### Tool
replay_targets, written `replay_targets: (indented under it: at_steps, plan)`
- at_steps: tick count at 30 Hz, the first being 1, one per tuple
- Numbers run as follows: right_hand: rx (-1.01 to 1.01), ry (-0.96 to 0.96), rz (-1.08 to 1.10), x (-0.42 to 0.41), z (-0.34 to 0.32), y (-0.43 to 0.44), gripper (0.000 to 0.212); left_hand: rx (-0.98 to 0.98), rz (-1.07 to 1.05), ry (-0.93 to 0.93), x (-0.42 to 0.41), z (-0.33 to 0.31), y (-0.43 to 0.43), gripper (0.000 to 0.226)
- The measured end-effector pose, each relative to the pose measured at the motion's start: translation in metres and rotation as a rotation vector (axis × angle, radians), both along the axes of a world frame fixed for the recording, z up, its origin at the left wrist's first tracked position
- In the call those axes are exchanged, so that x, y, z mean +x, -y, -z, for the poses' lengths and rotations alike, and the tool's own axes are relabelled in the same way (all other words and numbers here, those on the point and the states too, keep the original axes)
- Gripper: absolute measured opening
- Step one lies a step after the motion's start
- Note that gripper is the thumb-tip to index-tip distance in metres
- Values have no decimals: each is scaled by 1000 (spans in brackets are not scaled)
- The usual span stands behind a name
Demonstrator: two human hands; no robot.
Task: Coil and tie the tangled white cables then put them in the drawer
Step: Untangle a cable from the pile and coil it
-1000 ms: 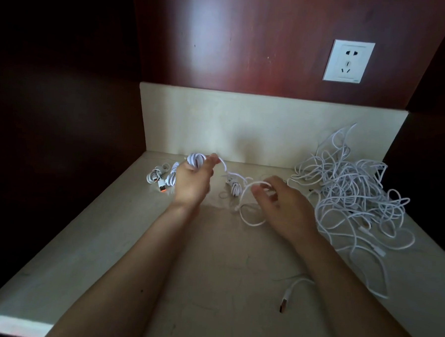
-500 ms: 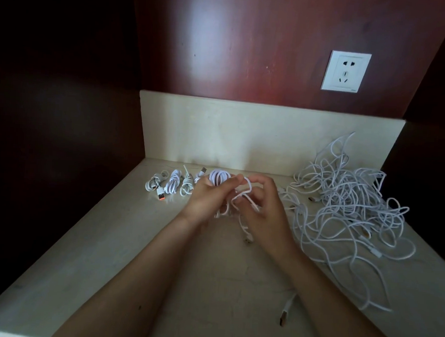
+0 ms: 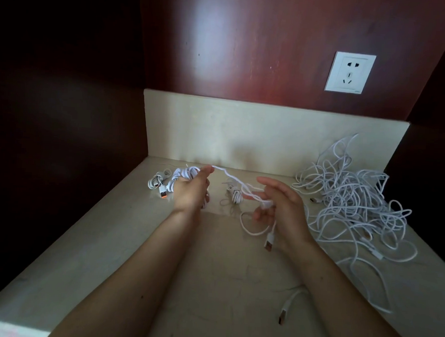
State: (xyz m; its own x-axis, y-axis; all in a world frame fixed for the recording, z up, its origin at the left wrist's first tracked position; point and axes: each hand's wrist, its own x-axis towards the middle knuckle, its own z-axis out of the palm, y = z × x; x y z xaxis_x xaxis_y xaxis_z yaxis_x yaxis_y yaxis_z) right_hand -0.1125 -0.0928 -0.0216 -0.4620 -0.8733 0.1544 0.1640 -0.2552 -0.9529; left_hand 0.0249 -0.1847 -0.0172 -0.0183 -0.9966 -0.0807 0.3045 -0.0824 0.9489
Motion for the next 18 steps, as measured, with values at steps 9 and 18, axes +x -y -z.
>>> replay_targets:
  at_steps: [9, 18]
  plan:
    - [-175, -542, 341, -6, 12, 3, 21, -247, 34, 317, -6, 4, -5, 25]
    - [-120, -598, 60, 4, 17, 4, 23, -336, 423, 381, -11, 0, -24, 35]
